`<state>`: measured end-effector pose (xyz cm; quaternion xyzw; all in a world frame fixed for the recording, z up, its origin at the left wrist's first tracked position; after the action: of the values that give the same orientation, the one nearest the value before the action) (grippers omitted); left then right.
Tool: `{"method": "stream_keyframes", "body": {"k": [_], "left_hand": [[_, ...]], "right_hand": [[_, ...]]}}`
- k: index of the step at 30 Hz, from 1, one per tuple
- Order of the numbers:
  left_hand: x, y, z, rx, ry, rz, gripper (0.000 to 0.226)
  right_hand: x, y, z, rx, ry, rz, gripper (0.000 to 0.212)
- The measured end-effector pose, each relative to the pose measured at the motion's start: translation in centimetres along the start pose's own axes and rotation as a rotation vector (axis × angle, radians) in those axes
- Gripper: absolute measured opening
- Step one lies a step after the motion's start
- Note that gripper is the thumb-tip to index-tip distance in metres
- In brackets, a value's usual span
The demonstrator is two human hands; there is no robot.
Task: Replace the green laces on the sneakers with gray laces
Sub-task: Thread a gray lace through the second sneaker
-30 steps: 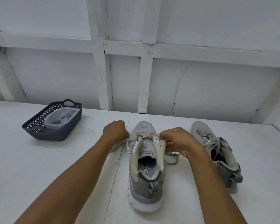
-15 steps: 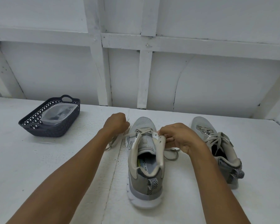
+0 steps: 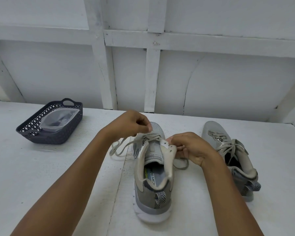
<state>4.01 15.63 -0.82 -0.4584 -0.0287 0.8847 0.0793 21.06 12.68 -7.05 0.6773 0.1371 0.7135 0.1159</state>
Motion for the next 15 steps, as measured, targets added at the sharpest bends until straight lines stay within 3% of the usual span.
{"method": "stream_keyframes", "body": {"k": [5, 15], "left_hand": [[-1.8, 0.9, -2.5, 0.124, -0.151, -0.09, 0.004], [-2.1, 0.7, -3.7, 0.06, -0.179, -0.121, 0.014]], "right_hand": [[-0.1, -0.2, -0.4, 0.06, -0.038, -0.002, 0.016], [-0.1, -0.3, -0.3, 0.067, -0.044, 0.008, 0.015]]}}
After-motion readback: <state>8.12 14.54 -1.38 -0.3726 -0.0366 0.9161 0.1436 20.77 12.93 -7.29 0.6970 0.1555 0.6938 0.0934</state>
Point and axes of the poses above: each hand's wrist, its own y-axis away from the middle knuckle, its own z-axis out of the back of the hand, x = y × z, the point moved 10 cm from there along -y, towards the middle knuckle, and after that the axes turned 12 degrees about -x, right-handed, at the moved point
